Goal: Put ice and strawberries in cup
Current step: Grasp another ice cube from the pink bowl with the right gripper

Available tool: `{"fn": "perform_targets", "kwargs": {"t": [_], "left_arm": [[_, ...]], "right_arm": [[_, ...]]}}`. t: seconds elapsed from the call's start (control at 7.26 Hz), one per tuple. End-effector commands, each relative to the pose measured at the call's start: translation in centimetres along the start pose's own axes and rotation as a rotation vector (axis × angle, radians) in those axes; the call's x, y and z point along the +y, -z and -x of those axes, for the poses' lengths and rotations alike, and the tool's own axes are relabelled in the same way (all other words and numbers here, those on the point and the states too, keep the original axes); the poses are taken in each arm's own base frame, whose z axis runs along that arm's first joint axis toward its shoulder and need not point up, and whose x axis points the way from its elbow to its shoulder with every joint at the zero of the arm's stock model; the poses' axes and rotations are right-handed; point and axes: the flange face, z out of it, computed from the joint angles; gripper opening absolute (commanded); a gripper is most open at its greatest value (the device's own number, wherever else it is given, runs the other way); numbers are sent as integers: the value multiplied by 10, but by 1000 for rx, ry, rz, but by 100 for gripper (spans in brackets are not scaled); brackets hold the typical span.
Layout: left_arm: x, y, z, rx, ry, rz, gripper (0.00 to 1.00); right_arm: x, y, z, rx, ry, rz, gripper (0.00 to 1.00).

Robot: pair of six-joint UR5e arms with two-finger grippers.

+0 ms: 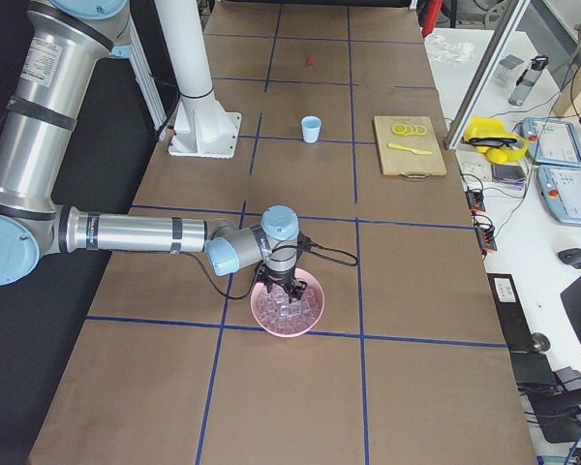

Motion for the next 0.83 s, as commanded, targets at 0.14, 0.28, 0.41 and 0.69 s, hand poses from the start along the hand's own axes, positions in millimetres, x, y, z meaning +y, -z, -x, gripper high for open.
{"fn": "perform_targets", "kwargs": {"t": [0.14,0.28,0.41,0.69], "left_arm": [[0,1,-1,0,-3,-2,100],[0,1,-1,0,-4,-2,100],[0,1,-1,0,-3,-2,100],[-1,2,-1,-1,-3,-4,100]], "right_arm": [[4,-4,-1,0,-6,15,66],[4,-4,-1,0,-7,13,65],[4,-4,-1,-5,-8,13,64],[1,-4,-1,-11,-7,6,61]]}}
